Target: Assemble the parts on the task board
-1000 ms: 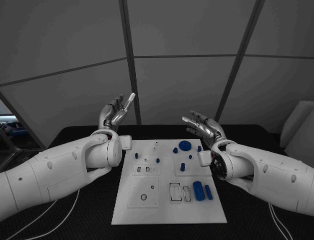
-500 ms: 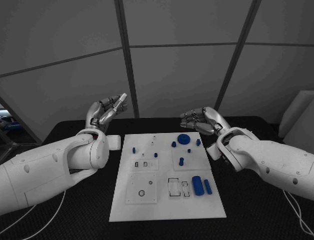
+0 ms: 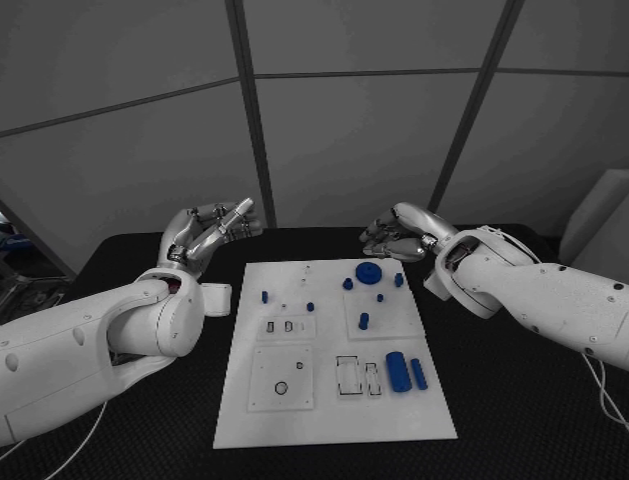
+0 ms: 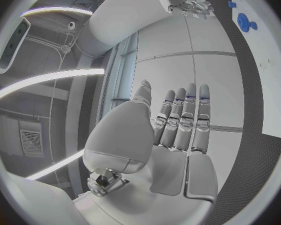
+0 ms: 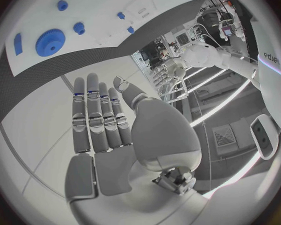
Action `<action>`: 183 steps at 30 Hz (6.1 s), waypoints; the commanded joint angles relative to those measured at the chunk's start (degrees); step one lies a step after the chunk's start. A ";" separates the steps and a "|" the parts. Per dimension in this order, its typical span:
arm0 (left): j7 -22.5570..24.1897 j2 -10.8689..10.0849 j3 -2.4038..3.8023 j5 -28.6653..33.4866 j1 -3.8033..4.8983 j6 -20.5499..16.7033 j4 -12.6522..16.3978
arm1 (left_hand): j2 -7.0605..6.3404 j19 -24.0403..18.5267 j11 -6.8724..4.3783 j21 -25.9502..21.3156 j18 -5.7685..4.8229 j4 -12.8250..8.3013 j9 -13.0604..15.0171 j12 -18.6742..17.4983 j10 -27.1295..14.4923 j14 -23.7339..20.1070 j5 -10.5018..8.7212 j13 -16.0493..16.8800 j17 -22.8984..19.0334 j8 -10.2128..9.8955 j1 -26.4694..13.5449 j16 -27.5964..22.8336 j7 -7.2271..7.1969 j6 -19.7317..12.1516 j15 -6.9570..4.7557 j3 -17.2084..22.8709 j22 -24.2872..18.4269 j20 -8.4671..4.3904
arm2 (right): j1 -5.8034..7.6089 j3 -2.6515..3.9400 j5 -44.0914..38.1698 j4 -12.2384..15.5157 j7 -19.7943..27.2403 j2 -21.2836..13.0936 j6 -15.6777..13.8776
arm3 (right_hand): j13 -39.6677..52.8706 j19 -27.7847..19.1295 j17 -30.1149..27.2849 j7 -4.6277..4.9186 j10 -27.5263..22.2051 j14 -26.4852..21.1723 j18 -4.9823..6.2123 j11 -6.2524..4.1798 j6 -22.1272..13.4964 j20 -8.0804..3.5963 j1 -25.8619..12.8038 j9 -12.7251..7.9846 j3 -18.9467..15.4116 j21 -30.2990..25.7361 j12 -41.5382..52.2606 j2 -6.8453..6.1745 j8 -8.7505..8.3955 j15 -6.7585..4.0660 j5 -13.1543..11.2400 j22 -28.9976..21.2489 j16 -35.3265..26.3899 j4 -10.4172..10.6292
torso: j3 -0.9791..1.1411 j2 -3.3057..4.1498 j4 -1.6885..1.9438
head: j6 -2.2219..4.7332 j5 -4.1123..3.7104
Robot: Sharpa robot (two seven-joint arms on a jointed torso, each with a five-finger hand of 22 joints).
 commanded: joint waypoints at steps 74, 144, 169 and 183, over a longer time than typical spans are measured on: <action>-2.85 -0.95 0.07 -1.03 0.00 2.50 5.09 | 0.88 4.40 0.06 1.89 -0.11 -1.23 -0.13 -3.10 1.35 2.39 -0.15 0.00 0.42 -2.49 -0.36 -2.92 0.24 1.63 -0.23 -1.53 0.17 -0.65 | 1.11 0.00 -25.83 -3.60 -13.42 7.74 14.83 | 1.45 9.85 58.27 -1.02 0.41 9.56 -0.54 -1.30 2.25 -3.25 1.63 0.27 8.71 36.59 -0.21 -4.59 -3.42 -2.53 1.82 28.38 60.99 9.25 | -1.10 5.72 1.17 | -0.75 -0.07; -3.05 -0.43 0.10 -0.51 0.10 3.01 4.59 | 1.00 4.21 0.16 1.78 -0.14 -1.31 -0.15 -3.29 0.96 2.41 -0.19 -0.05 0.45 -2.57 -0.41 -3.18 0.32 1.47 -0.16 -1.54 0.07 -0.60 | 1.16 -0.07 -24.72 -11.36 -15.06 19.05 -1.15 | 2.09 12.05 59.61 -0.62 2.97 9.47 -1.52 -1.38 4.47 -3.19 3.82 0.53 11.94 42.38 -0.33 -4.98 -2.97 -2.68 2.30 35.73 62.69 7.76 | -1.14 6.21 1.35 | -1.48 0.27; -3.13 -0.12 0.11 -0.51 0.16 3.11 4.59 | 1.00 4.13 0.22 1.73 -0.15 -1.36 -0.15 -3.32 0.79 2.38 -0.19 -0.06 0.45 -2.59 -0.44 -3.32 0.39 1.41 -0.12 -1.57 0.03 -0.57 | 1.16 -0.86 -24.68 -15.94 -14.38 21.82 1.57 | 2.11 11.65 59.63 -0.57 2.76 9.46 -1.42 -1.32 4.36 -3.16 3.53 0.50 11.92 42.20 -0.54 -4.97 -3.08 -2.63 2.10 35.22 62.78 8.00 | -1.13 6.20 1.36 | -2.07 0.53; -3.27 -0.05 0.12 -0.51 0.19 3.21 4.52 | 1.01 4.08 0.25 1.70 -0.15 -1.38 -0.15 -3.33 0.70 2.36 -0.20 -0.06 0.45 -2.59 -0.45 -3.39 0.42 1.38 -0.09 -1.58 0.01 -0.56 | 1.17 -0.92 -24.34 -16.85 -14.01 22.46 1.98 | 0.33 8.80 57.50 1.10 -5.38 8.66 -0.81 0.82 -2.11 -1.68 1.62 -0.43 12.20 40.48 -1.56 -7.06 -4.36 -0.86 0.34 31.79 61.83 9.00 | -1.10 6.22 1.40 | -2.08 0.46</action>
